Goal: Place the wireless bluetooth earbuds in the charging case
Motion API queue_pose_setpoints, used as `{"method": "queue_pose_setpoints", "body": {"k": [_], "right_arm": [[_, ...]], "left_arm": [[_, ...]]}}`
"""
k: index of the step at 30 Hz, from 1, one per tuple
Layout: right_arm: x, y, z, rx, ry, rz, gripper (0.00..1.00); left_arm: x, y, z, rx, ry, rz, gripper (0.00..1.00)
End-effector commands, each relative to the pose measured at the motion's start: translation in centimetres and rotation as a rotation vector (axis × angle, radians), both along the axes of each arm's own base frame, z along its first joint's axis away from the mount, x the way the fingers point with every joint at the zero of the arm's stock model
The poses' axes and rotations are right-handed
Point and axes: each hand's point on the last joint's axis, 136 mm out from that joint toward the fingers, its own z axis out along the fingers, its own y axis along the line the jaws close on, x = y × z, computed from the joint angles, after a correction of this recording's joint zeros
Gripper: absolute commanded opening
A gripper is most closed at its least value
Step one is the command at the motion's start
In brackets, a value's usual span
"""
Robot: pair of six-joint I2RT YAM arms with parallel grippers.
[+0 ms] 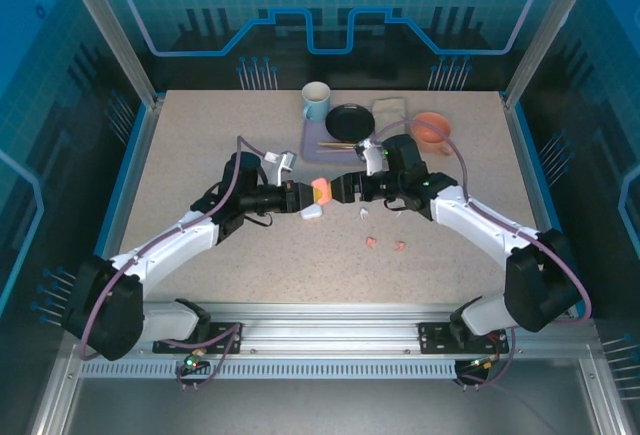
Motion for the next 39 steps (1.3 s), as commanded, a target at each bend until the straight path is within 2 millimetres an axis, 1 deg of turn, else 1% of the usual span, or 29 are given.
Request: {"method": "queue_pose_setpoints", "body": {"k": [1,6,9,11,13,17,20,24,26,30,33,39], "right_arm": [[1.4,-1.5,-1.0,-0.007,0.013,-0.069,0.78],[1.5,-1.8,-1.4,-0.014,0.030,-0.078,0.77],[1.0,-1.5,0.3,0.035,0.004,-0.063,0.77],[0.3,-1.2,1.8,0.075,-0.017,-0.040,0.77],[-0.5,-1.0,2.7,0.092,-0.036,-0.021,0.78],[-2.0,-0.7,3.7,0.108,-0.055,0.016,0.78],[-2.7,0.0,3.9,0.109,-0.060,0.043,0.78],[-3.1,1.1,2.9,0.094,-0.043,0.068,0.78],[-2.9,1.7,2.0,0.084,-0.027,0.074,0.78],[-2.1,2.1,0.4,0.067,-0.004,0.061,0.77],[-1.4,1.7,-0.9,0.041,0.009,0.036,0.75],[0.1,0.0,-3.1,0.032,0.052,-0.029,0.74]], "left_arm": [[-0.1,-0.5,2.5,-0.033,-0.061,-0.044,0.03],[-0.1,-0.5,2.9,-0.036,-0.070,-0.046,0.03],[-0.1,-0.5,2.6,-0.031,-0.063,-0.045,0.03],[-0.2,-0.5,2.5,-0.031,-0.061,-0.044,0.03],[-0.1,-0.5,2.4,-0.032,-0.061,-0.042,0.03],[0.0,-0.5,2.5,-0.032,-0.061,-0.042,0.02],[0.1,-0.5,2.5,-0.030,-0.061,-0.043,0.03],[0.2,-0.6,2.6,-0.027,-0.061,-0.044,0.03],[0.2,-0.6,2.7,-0.029,-0.061,-0.044,0.03],[0.2,-0.7,3.0,-0.033,-0.064,-0.049,0.02],[0.1,-0.7,3.2,-0.037,-0.068,-0.052,0.02],[-0.2,-0.8,3.6,-0.046,-0.070,-0.063,0.02]]}}
